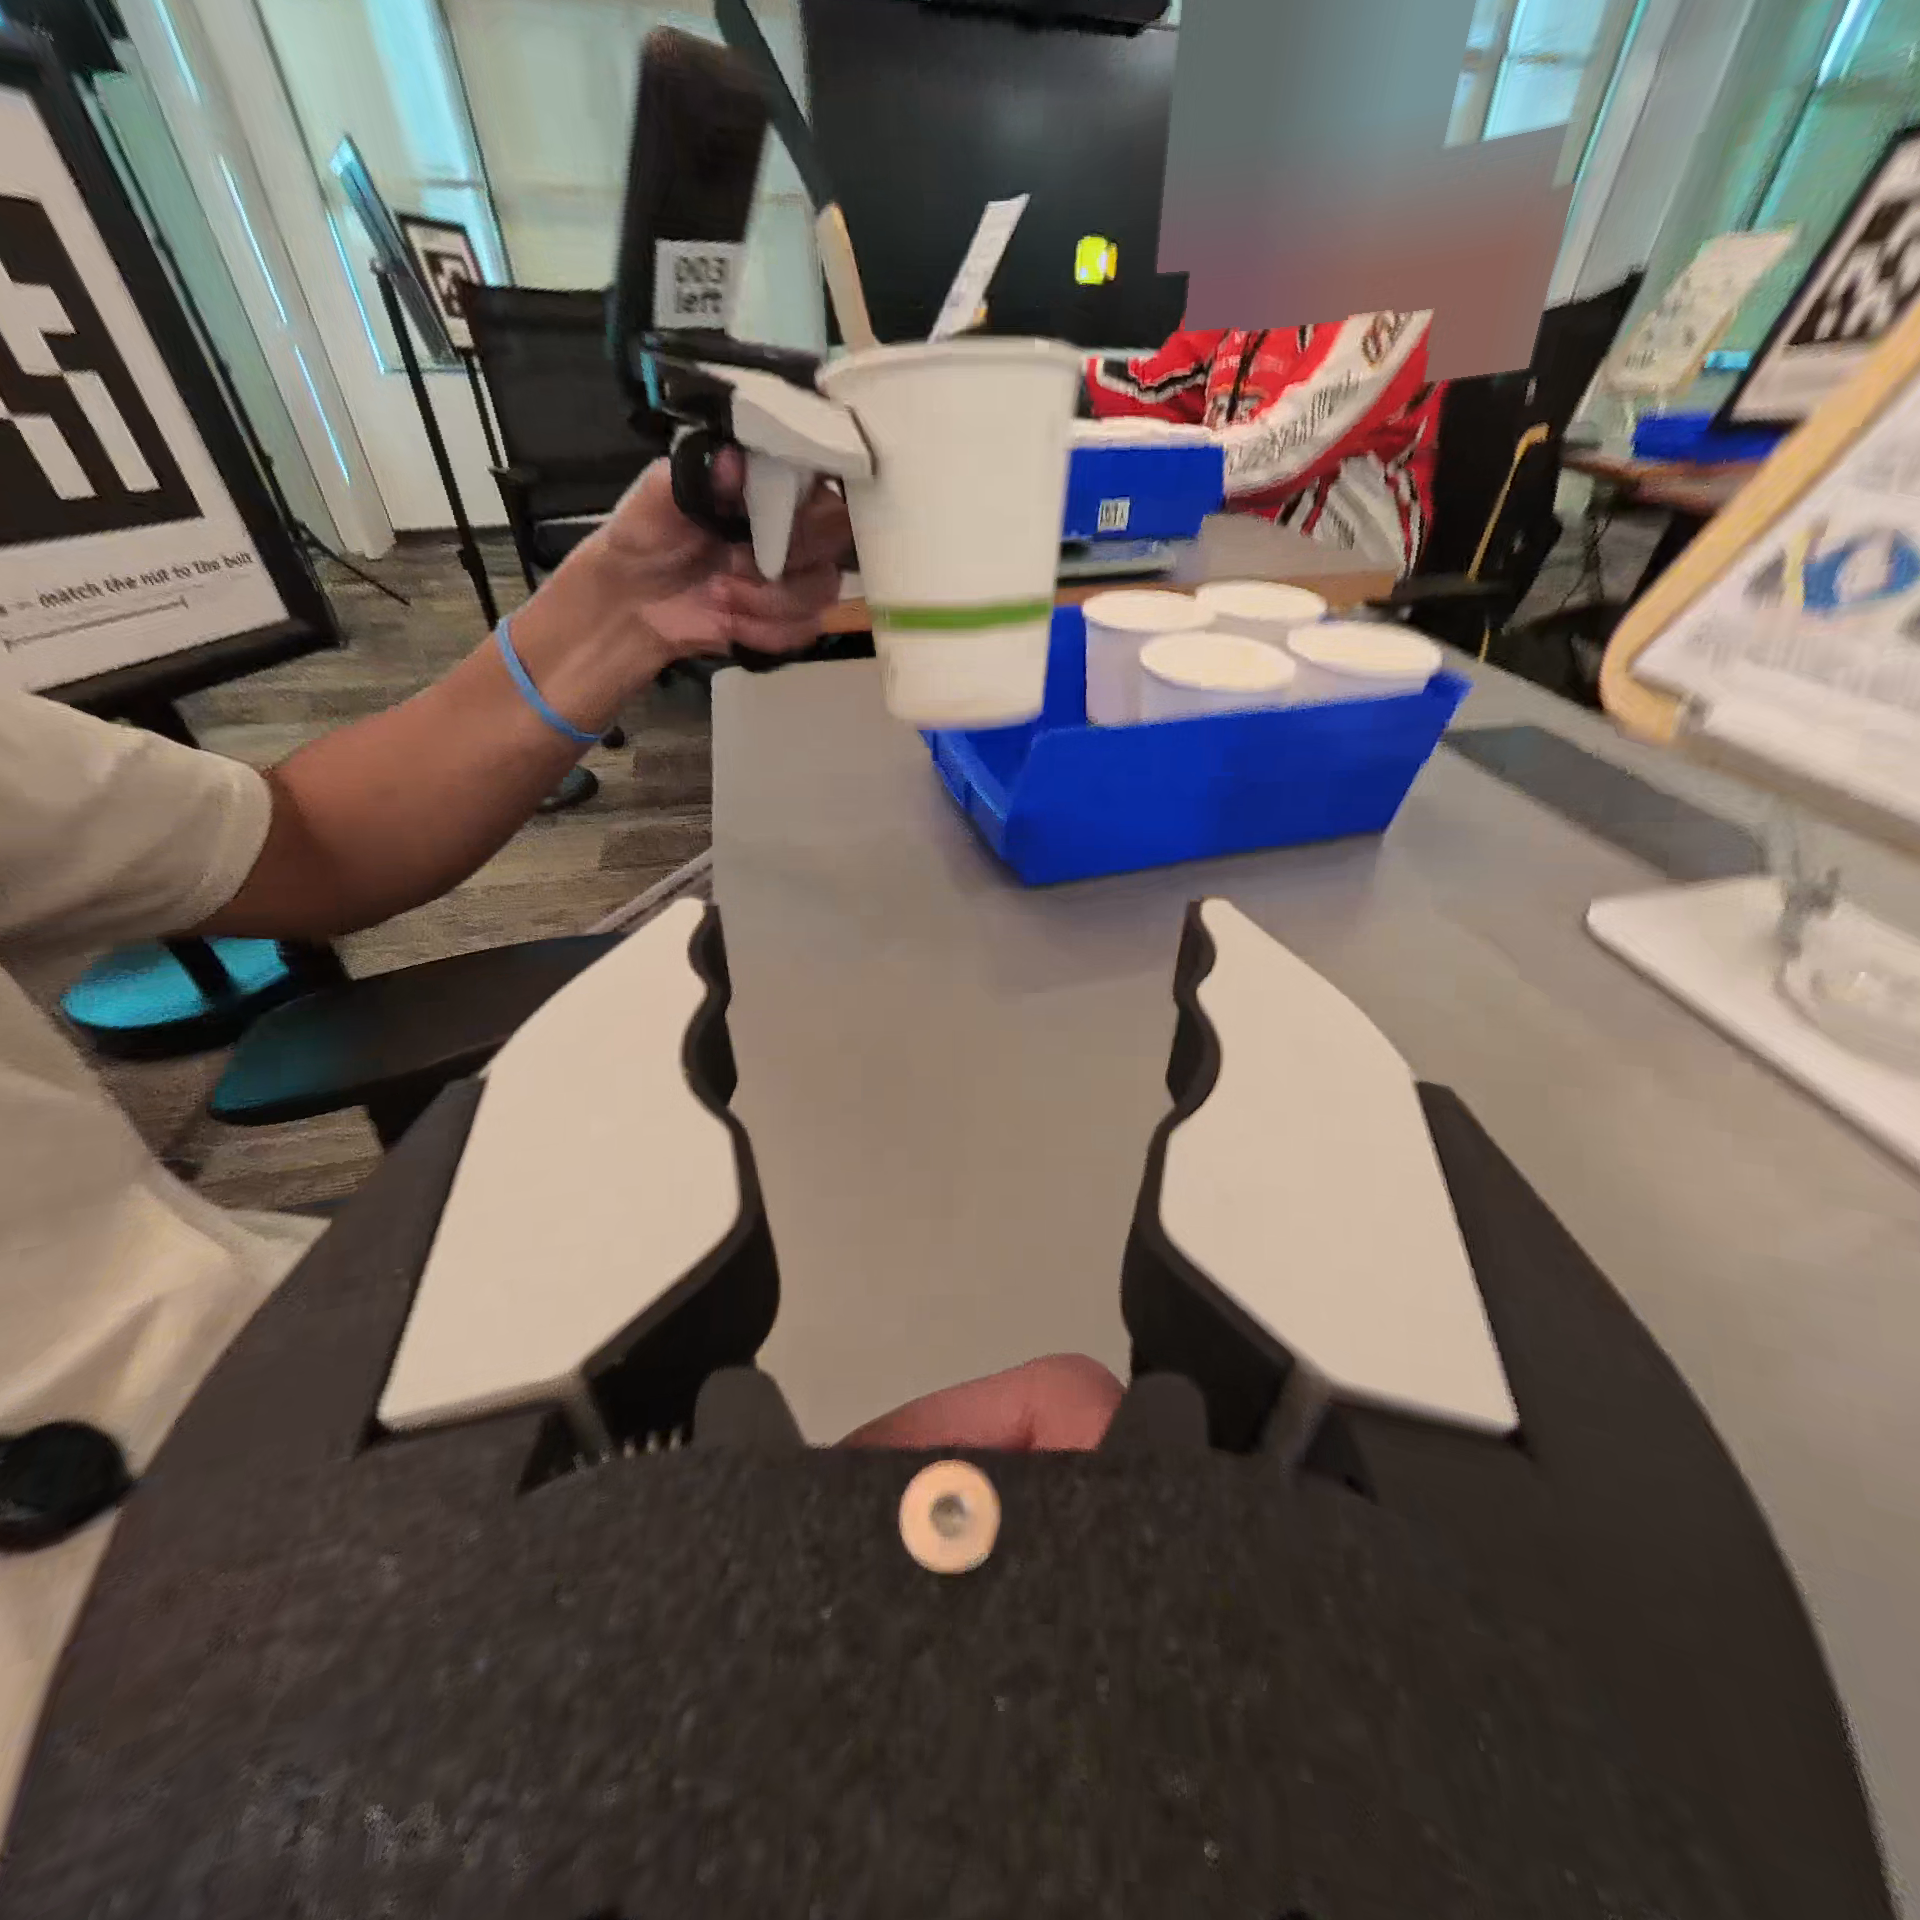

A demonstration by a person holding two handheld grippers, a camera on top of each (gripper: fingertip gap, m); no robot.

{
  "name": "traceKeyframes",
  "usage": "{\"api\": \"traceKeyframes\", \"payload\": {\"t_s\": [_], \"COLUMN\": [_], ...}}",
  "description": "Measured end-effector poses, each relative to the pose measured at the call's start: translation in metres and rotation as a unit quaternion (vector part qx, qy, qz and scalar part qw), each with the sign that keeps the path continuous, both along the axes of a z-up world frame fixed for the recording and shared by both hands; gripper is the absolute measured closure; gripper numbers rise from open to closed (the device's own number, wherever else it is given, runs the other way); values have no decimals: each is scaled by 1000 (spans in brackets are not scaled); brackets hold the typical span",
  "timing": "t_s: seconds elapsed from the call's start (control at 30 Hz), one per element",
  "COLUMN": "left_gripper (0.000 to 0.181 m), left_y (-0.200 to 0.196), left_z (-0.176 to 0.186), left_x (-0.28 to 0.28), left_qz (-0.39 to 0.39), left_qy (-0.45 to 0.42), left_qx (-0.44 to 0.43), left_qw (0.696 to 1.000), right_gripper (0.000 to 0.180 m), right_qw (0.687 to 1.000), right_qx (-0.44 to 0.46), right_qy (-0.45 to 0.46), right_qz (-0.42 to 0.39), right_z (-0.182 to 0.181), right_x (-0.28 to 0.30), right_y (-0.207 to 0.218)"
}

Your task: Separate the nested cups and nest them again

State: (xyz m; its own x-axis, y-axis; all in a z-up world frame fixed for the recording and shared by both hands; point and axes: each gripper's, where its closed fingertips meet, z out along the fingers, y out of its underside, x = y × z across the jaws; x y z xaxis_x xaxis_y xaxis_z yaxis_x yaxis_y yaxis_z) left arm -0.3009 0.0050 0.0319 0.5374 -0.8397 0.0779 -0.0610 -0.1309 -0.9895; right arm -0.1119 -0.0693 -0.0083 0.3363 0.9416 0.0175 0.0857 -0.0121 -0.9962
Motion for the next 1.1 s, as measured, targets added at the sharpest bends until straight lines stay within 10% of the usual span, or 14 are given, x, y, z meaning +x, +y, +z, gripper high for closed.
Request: {"api": "traceKeyframes", "payload": {"t_s": [0.33,0.73,0.93,1.1], "left_gripper": [94,93,86,96], "left_y": [-55,-65,-63,-26], "left_z": [-35,-46,-33,-43], "left_x": [125,158,150,87], "left_qz": [-243,-287,-239,43], "left_qy": [149,160,102,-9], "left_qx": [29,4,-7,-42], "left_qw": [958,944,966,998], "right_gripper": [95,93,93,92], "right_qw": [998,997,997,991], "right_qx": [-16,-17,-17,4], "right_qy": [9,31,62,73], "right_qz": [60,68,33,-111], "right_z": [27,15,20,38], "right_x": [-52,-39,-22,40], "right_y": [18,10,18,46]}}
